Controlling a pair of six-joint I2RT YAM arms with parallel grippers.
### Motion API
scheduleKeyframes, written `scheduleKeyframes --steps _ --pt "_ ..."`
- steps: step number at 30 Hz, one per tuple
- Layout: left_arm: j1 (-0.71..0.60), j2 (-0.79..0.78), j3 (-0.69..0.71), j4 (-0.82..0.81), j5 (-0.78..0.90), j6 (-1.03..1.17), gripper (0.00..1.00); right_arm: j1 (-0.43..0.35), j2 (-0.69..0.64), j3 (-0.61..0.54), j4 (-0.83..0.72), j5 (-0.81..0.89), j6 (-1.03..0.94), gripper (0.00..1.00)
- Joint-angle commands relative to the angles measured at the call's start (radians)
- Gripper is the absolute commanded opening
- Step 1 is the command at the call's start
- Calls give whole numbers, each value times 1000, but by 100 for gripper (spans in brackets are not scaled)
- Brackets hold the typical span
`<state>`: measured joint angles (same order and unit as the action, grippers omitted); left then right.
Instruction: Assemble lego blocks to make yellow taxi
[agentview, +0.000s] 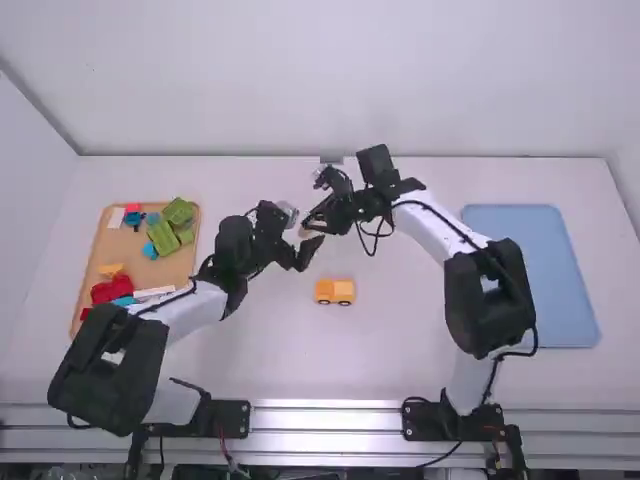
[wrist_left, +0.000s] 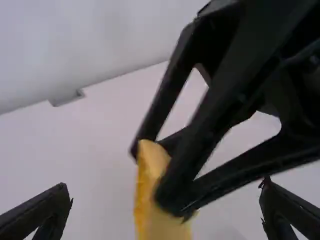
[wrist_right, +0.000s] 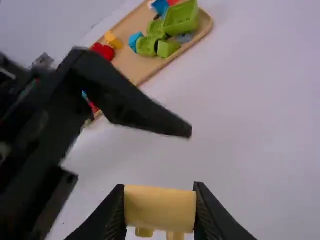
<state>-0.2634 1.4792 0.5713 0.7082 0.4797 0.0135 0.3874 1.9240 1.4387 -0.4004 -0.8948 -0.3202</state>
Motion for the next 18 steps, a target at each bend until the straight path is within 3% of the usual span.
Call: scheduleKeyframes --steps 1,3,10,18 --pt "82 -21 10 14 308 -25 99 -23 -23 92 -89 -67 -209 21" --pt "146 -21 10 34 490 -25 99 -30 -23 150 -222 -96 -364 21" --pt "166 -21 10 35 737 29 99 -2 -23 293 -524 -91 -673 22" --pt "159 -21 10 34 758 42 99 42 -22 336 -650 -46 -786 22"
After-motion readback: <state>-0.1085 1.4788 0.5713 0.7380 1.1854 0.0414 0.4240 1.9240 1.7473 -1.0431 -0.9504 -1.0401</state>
